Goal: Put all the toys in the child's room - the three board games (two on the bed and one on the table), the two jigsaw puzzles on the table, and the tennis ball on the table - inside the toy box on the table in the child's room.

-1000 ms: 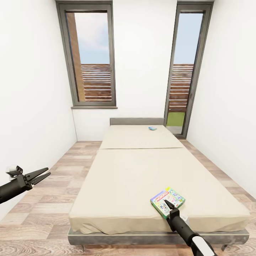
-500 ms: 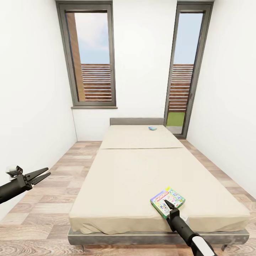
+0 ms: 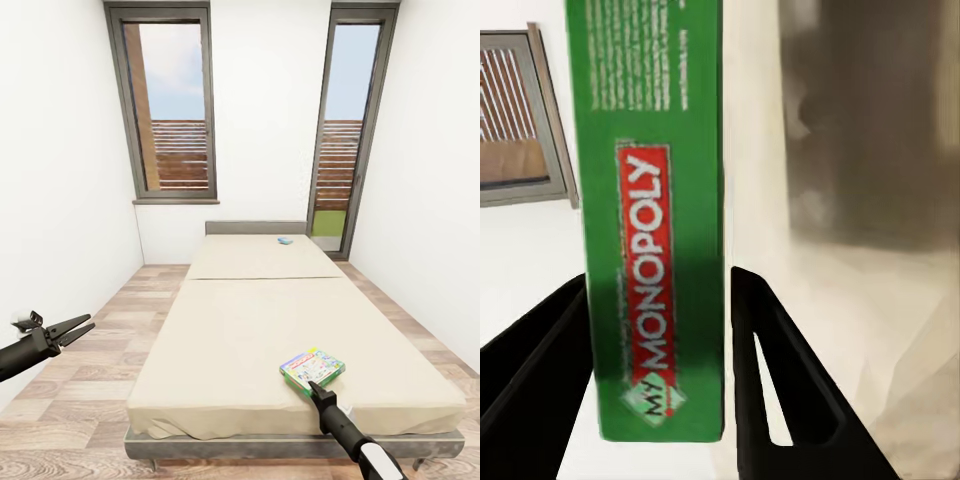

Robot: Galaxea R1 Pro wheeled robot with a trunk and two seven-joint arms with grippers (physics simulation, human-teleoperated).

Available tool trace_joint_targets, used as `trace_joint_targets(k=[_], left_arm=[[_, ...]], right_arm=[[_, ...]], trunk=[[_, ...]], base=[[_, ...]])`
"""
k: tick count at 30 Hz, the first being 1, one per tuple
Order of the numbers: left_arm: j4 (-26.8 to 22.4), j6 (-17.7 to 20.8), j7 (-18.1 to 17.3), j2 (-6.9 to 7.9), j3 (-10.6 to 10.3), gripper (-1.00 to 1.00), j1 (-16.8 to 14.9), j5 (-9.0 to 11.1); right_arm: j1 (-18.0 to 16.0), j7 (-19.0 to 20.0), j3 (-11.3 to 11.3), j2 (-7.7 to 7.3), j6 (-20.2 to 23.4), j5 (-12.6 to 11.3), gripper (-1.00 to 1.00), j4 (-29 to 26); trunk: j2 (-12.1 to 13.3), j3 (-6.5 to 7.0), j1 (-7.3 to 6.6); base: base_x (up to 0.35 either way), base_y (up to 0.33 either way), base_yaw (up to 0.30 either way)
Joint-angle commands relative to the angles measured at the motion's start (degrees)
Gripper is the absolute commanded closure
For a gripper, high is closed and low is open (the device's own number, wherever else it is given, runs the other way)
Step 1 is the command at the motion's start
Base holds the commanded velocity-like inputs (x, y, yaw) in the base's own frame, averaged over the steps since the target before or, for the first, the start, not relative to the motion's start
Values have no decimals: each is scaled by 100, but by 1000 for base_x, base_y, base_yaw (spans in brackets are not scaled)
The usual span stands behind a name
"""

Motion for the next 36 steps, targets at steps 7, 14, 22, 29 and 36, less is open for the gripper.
trace_joint_targets(k=[7,14,22,29,36], left_arm=[[2,53,-21,0,2,-100,-3,-6],[3,52,-21,0,2,-100,-3,-6],[7,66,-21,0,4,-100,-12,-7],[7,66,-21,0,2,-100,-12,-10],[7,66,-21,0,-22,-100,-12,-11]], right_arm=[[-4,-63,-24,4,130,-32,100,3],[-4,-66,-24,4,133,-32,100,3],[-4,-57,-24,4,132,-32,100,-12],[-4,8,-17,4,148,-32,100,-41],[-6,222,-7,-3,150,4,100,-67]], trunk=[[-3,-6,-1],[-3,-6,-1],[198,84,-111],[479,209,-264],[759,335,-418]], base=[[0,-1,0],[0,0,0],[0,0,0],[0,0,0],[0,0,0]])
